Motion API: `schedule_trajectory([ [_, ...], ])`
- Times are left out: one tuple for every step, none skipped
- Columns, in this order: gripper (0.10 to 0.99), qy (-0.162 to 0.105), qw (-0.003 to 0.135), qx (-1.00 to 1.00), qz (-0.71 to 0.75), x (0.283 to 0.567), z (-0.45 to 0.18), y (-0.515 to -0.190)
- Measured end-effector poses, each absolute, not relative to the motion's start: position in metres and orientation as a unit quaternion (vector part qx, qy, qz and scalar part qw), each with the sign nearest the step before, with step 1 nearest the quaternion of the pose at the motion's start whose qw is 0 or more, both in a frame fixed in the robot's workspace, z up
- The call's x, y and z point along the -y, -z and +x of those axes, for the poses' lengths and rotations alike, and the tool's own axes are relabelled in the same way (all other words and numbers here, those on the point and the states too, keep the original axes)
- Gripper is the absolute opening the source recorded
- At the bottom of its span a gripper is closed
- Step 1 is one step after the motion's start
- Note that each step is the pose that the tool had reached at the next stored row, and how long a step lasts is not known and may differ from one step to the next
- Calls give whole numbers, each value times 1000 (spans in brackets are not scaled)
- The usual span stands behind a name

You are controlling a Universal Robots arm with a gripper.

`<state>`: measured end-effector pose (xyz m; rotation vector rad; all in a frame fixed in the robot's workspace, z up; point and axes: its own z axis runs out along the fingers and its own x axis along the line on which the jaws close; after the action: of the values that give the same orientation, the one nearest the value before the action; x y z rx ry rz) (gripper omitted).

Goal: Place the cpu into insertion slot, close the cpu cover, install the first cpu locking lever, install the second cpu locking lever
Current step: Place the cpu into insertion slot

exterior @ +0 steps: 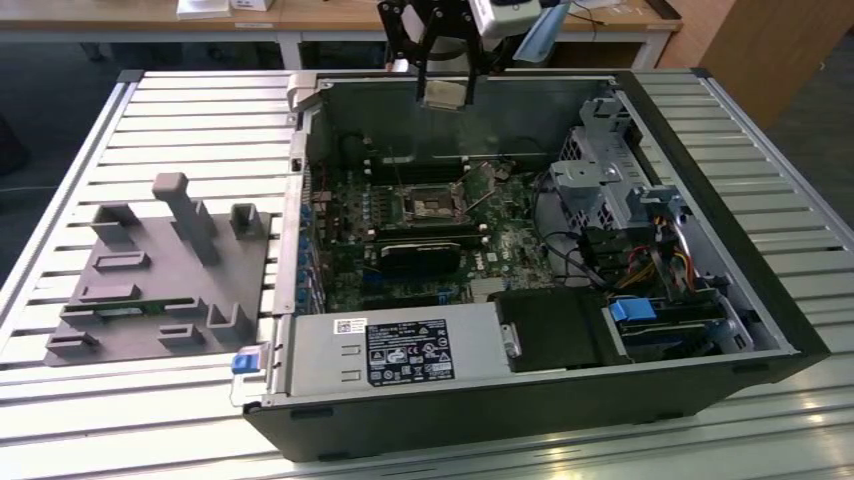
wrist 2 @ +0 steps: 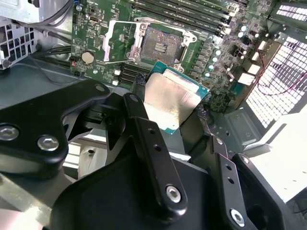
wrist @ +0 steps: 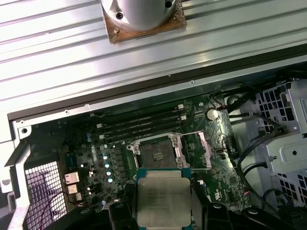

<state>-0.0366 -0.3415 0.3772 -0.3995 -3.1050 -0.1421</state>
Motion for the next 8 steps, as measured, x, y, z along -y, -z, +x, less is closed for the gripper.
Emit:
schedule_trajectory([
  [541,45,4,991,-129,341,-37,-377],
  [541,45,4,990,-131,341,-37,-377],
  [541,45,4,990,-132,341,-37,-377],
  [541,45,4,990,-134,341,-37,-377],
  [541,45,4,990,-135,341,-37,-377],
  [541,45,3,990,-137,341,-37,-377],
  [541,45,3,989,-138,341,-37,-377],
  [541,45,3,989,-140,341,-37,-377],
])
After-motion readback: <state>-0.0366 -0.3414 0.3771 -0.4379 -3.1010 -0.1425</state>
